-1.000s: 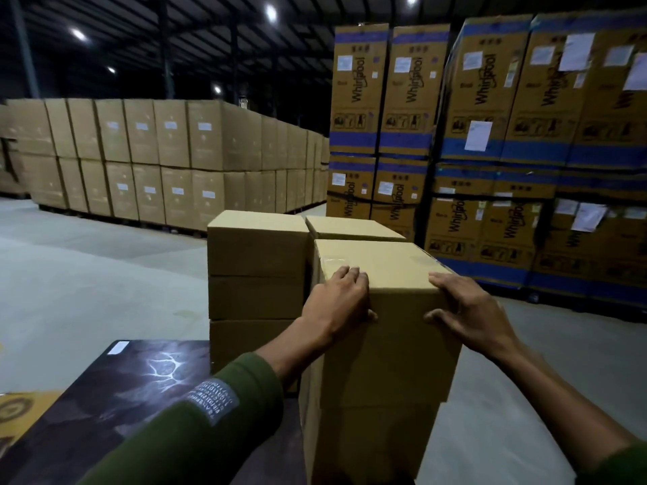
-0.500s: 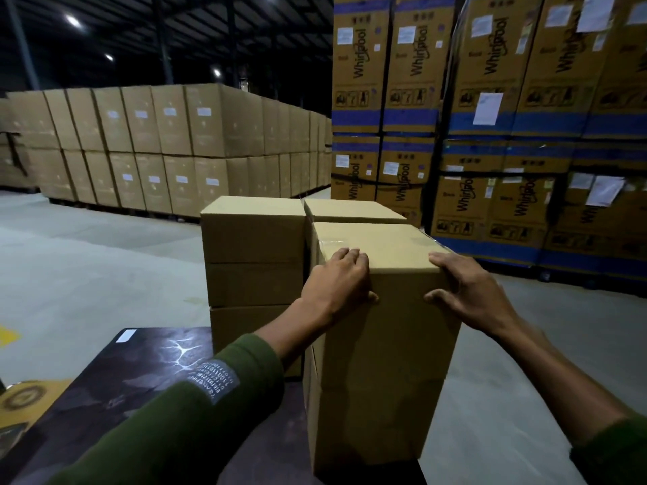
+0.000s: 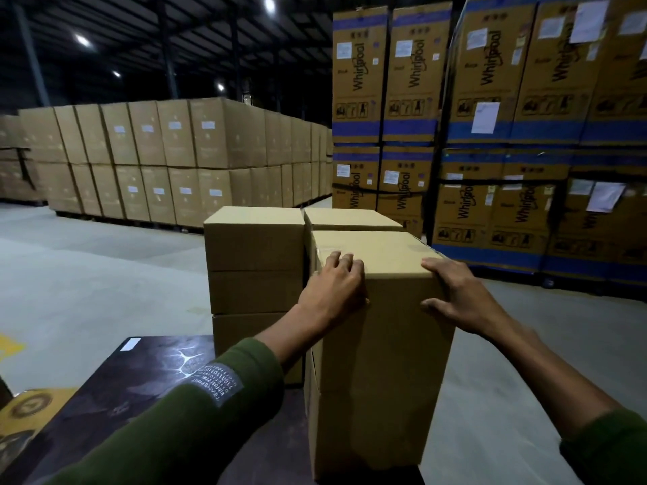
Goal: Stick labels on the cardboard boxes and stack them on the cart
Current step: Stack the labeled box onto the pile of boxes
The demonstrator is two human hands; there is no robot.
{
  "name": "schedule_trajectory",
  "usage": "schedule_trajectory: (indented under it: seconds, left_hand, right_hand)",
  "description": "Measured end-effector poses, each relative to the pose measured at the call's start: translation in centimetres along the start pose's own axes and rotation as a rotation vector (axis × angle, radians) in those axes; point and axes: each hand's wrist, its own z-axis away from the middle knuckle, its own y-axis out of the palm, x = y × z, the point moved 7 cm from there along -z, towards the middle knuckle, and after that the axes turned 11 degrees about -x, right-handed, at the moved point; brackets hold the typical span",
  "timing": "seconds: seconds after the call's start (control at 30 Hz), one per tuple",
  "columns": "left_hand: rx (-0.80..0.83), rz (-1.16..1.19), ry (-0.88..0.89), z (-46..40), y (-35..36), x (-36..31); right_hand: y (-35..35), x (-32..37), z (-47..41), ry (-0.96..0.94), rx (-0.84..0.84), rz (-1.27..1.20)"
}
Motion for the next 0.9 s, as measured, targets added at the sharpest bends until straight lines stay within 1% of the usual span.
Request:
schedule_trajectory:
  seconds: [0.2, 0.37, 0.63, 0.77, 0.83, 0.9]
  left_hand:
    - [-0.029, 0.029, -0.026, 0.6, -0.1, 0.3]
    - [-0.007, 0.039, -0.044, 0.7, 0.0, 1.1]
    - [0.043, 0.013, 0.046, 0.4, 0.1, 1.1]
    - [0.016, -0.003, 0.046, 0.7, -0.1, 1.0]
    - [-0.013, -0.028, 0.051, 1.1, -0.7, 0.9]
    - [-0.057, -0.049, 0.046, 1.8, -1.3, 0.8]
  right_hand:
    - [0.0, 0.2, -0.2, 0.019, -0.018, -0.01]
    - [0.7, 0.7, -0.6, 0.008, -0.019, 0.006]
    - [0.8, 0.1, -0.1, 0.017, -0.011, 0.011]
    - [0.7, -0.1, 0.0, 0.028, 0.022, 0.01]
    - [0.4, 0.0, 0.3, 0.035, -0.029, 0.026]
    - [-0.2, 0.5, 0.9, 0.02, -0.136, 0.089]
